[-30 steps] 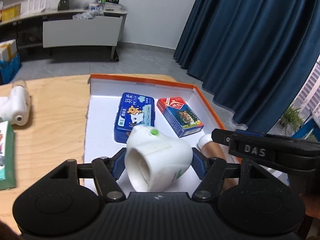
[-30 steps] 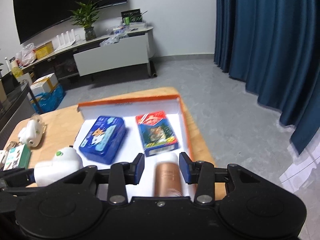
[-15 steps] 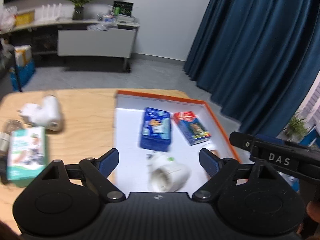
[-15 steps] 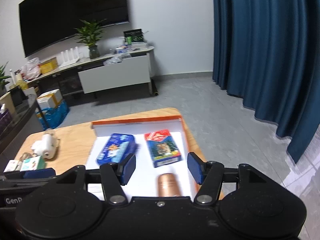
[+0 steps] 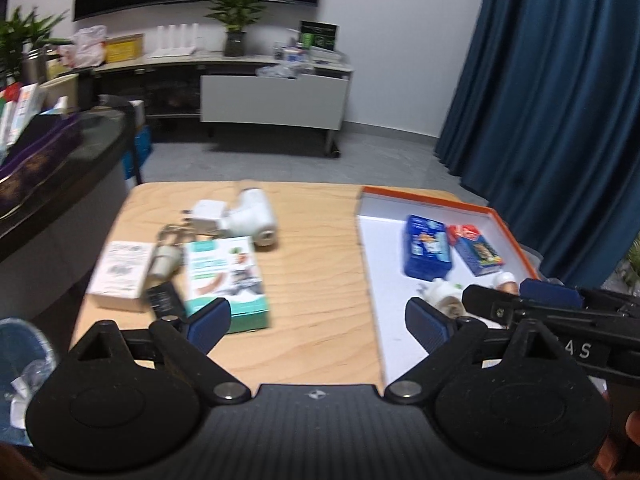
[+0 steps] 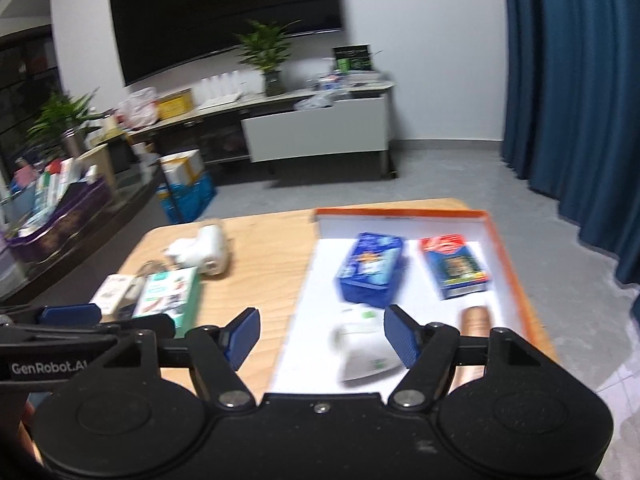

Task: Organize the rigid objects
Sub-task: 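Move both tools back toward the remaining items on the table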

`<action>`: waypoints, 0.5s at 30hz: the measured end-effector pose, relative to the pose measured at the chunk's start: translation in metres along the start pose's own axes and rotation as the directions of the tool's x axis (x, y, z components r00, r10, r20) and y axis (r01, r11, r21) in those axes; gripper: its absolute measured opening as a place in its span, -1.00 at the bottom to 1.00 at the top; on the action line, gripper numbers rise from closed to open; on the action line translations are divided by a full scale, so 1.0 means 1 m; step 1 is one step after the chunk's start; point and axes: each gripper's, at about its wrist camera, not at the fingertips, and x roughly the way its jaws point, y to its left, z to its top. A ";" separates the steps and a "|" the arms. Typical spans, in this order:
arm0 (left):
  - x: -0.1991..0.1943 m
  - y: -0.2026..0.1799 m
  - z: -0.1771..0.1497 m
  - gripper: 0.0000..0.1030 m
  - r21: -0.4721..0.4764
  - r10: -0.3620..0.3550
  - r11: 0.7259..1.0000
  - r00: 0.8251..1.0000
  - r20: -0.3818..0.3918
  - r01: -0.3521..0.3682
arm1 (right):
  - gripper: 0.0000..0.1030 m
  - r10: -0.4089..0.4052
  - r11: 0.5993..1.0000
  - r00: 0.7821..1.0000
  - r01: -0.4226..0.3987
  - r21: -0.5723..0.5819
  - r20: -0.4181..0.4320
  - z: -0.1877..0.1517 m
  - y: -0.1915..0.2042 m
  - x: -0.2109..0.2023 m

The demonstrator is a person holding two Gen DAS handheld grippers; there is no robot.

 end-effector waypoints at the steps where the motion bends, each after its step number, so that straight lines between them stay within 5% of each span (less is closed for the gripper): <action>1: -0.001 0.003 0.000 0.87 -0.003 0.010 1.000 1.000 0.001 -0.010 | 0.58 0.013 1.000 1.000 -0.013 -0.002 -0.003 -0.003 0.007 0.000; 15: -0.014 0.073 -0.016 0.87 -0.107 0.110 0.988 0.994 -0.015 -0.111 | 0.58 0.087 0.993 0.994 -0.092 -0.077 -0.065 -0.016 0.066 0.021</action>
